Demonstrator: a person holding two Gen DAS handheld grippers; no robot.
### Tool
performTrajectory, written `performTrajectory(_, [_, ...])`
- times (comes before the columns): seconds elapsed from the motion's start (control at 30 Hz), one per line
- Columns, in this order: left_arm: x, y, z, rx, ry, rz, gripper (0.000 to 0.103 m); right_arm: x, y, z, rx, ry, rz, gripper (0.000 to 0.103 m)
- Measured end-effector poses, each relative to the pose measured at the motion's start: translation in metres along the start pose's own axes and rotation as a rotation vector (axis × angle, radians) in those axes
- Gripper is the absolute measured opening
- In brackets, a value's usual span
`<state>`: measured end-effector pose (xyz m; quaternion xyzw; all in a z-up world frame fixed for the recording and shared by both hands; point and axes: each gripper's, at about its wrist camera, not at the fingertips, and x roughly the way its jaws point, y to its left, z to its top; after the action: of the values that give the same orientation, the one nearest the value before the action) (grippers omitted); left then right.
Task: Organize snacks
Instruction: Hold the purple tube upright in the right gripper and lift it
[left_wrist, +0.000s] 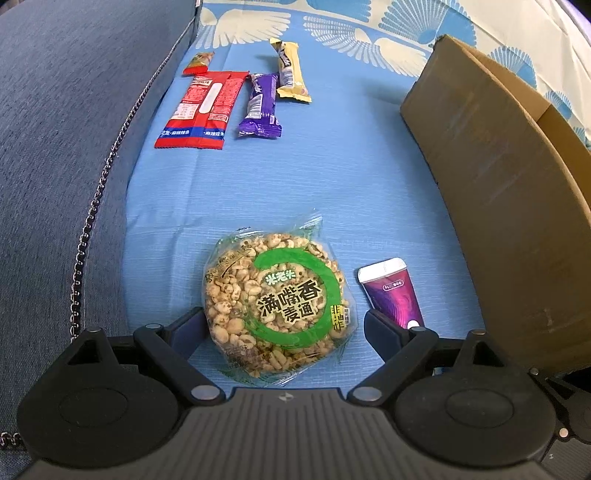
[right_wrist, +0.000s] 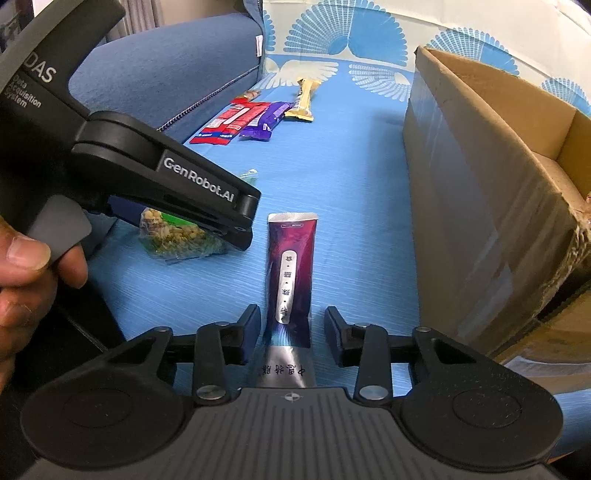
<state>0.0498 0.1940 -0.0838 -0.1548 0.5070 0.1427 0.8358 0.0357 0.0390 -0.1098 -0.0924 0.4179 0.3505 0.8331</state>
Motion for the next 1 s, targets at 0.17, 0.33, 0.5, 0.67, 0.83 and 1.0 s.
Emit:
performTrajectory(0.17, [-0.001,0.000,0.000,0.000,-0.001,0.001,0.094,0.000,-0.001,0.000,-0.003,-0.004,-0.011,0.032])
performTrajectory(0.33, [-0.002,0.001,0.000,-0.006,-0.005,0.002,0.093,0.000,-0.001,0.000,-0.004,-0.012,-0.020,0.026])
performTrajectory(0.5, [-0.004,0.001,-0.001,-0.009,-0.017,0.019,0.086,-0.005,0.000,-0.003,-0.002,-0.033,-0.031,0.021])
performTrajectory(0.67, [-0.006,0.000,-0.001,-0.008,-0.030,0.017,0.082,-0.010,-0.001,-0.003,-0.006,-0.054,-0.033,0.016])
performTrajectory(0.83, [-0.011,0.004,-0.002,-0.031,-0.055,0.005,0.081,-0.012,0.001,-0.004,-0.015,-0.063,-0.045,0.015])
performTrajectory(1.0, [-0.018,0.006,-0.003,-0.042,-0.090,-0.020,0.081,-0.020,0.004,-0.002,-0.017,-0.096,-0.057,0.014])
